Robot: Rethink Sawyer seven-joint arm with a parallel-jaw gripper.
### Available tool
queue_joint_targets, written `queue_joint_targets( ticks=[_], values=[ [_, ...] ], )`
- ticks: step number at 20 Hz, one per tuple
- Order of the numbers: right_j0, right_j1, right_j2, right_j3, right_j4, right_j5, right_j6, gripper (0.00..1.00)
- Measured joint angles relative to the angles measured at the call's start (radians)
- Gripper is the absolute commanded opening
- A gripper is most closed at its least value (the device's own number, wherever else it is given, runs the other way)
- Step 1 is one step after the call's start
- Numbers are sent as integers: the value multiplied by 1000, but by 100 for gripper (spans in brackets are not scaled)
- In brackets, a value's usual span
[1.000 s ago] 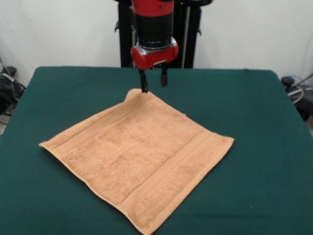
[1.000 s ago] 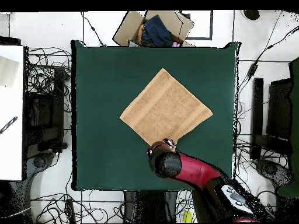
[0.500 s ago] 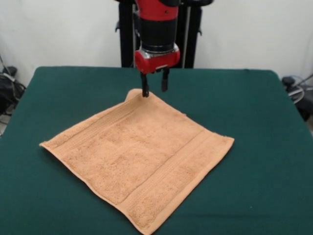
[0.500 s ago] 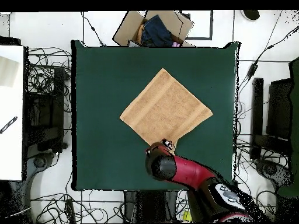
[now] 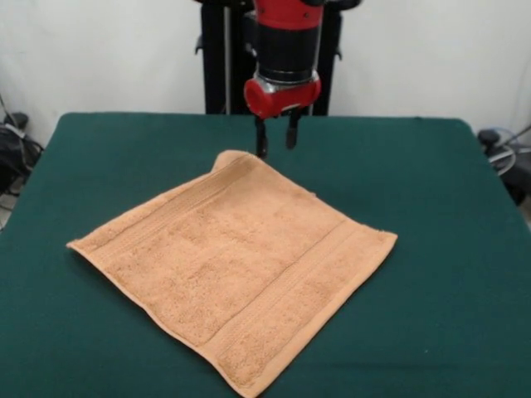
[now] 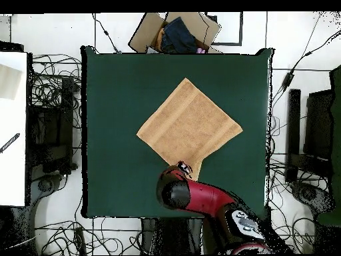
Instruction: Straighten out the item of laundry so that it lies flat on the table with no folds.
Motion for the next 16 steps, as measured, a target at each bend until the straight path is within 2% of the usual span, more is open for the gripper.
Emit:
queue_joint_targets(
  ticks=[5, 9, 16],
  values=[
    [15, -16, -2, 3, 0, 0, 0, 100],
    [-13, -25, -2, 3, 0, 0, 0, 100],
    [-125, -27, 0, 3, 0, 15, 0, 100]
  ],
)
